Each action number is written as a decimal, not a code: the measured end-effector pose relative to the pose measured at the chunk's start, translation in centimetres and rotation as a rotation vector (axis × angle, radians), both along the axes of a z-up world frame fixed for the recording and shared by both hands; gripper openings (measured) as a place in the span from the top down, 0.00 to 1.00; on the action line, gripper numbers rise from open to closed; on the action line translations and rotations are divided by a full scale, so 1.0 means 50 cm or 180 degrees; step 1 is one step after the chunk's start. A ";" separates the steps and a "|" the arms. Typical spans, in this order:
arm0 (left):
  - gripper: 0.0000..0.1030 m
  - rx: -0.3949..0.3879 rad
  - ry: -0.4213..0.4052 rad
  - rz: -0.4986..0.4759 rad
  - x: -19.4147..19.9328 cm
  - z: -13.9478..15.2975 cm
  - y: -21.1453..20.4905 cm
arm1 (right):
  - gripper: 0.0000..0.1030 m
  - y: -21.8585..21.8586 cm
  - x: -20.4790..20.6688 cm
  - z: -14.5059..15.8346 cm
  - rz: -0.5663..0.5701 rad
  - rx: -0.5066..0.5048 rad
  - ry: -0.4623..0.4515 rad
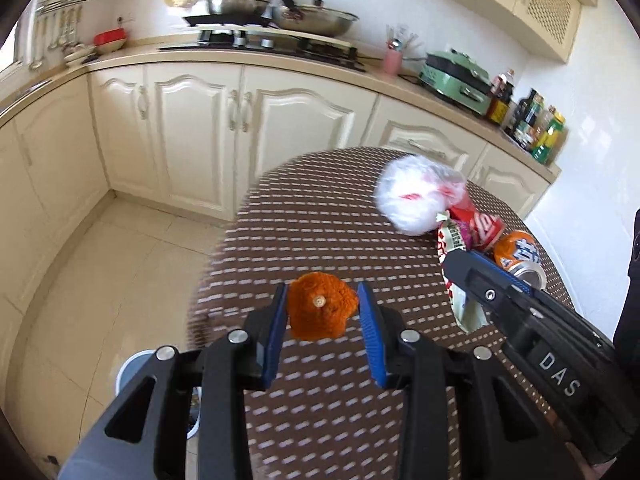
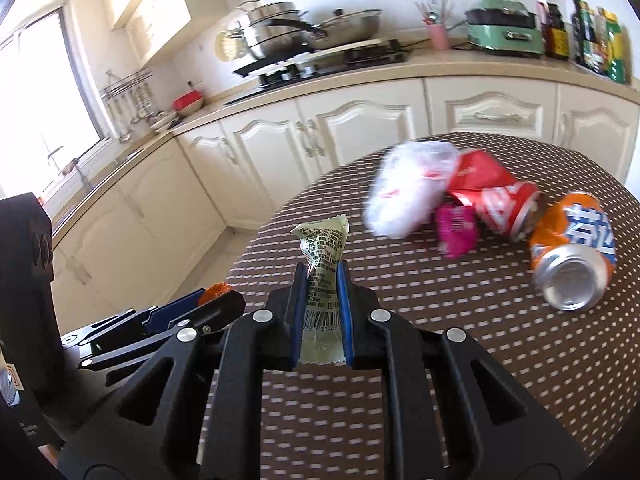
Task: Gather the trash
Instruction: 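Carry both items over the bin and open the left tool to drop the peel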
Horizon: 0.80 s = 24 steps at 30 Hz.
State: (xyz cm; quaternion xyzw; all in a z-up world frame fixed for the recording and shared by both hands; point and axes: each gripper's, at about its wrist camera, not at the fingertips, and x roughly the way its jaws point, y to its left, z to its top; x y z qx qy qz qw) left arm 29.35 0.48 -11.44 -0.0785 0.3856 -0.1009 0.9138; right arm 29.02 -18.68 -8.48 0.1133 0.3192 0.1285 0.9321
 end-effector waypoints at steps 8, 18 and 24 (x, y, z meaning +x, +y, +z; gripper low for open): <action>0.67 -0.0087 0.0026 0.0474 -0.051 -0.007 0.191 | 0.85 0.191 -0.008 0.010 0.0499 -0.0114 -0.0054; 0.67 -0.0181 0.0434 0.1200 -0.089 -0.102 0.436 | 0.85 0.445 0.014 -0.058 0.1229 -0.0263 0.0168; 0.66 -0.0274 0.0727 0.1394 -0.081 -0.166 0.513 | 0.85 0.542 0.026 -0.130 0.1477 -0.0381 0.0377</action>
